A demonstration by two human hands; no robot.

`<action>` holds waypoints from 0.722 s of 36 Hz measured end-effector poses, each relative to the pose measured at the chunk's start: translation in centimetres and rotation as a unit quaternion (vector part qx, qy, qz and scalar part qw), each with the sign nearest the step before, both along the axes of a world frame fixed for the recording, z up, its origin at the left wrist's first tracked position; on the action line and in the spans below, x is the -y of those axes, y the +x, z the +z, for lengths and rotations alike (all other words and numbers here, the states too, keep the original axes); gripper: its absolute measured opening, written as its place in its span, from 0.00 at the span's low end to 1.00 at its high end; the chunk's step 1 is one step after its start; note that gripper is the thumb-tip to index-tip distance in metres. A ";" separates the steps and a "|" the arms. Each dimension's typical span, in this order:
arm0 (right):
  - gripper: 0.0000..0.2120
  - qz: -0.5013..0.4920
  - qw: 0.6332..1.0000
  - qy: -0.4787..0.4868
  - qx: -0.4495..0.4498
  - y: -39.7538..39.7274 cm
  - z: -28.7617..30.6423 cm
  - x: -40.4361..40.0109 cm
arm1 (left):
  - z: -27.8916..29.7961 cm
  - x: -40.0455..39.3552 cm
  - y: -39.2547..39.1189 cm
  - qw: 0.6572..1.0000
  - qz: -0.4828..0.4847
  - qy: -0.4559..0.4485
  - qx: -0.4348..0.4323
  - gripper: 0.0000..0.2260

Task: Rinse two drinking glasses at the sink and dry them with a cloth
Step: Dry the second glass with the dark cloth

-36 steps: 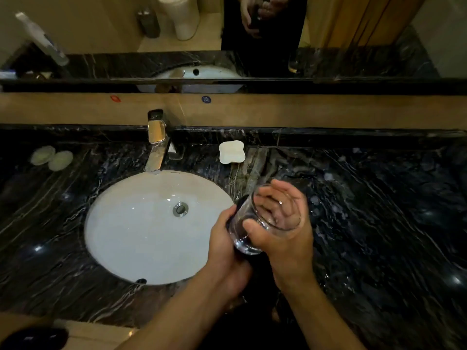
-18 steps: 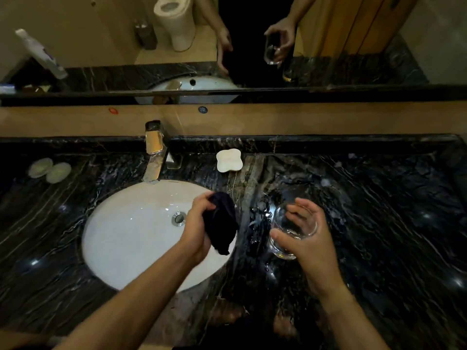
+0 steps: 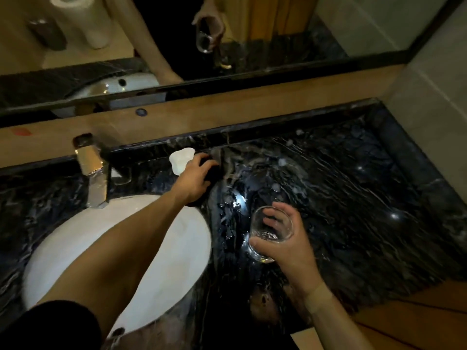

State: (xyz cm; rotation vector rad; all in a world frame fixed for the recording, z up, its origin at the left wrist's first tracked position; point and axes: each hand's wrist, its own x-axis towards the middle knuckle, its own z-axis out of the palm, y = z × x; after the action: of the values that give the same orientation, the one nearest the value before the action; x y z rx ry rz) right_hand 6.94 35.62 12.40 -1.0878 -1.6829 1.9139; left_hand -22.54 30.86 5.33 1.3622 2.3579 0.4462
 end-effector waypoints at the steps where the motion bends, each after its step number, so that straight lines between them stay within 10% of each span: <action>1: 0.38 -0.005 1.000 0.002 0.003 0.1 0.0 0.3 | -0.6 0.0 -0.1 1.000 -0.014 -0.012 -0.006 0.27; 26: 0.39 -0.075 0.972 0.155 0.159 1.1 -7.1 8.1 | -3.6 13.3 9.8 0.998 -0.014 -0.014 0.060 0.29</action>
State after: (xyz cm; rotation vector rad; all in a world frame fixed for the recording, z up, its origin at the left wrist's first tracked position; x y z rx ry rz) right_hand 8.05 27.50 5.33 -1.4004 -1.9227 1.3803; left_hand -12.71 17.53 1.73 1.3156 2.2374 0.4713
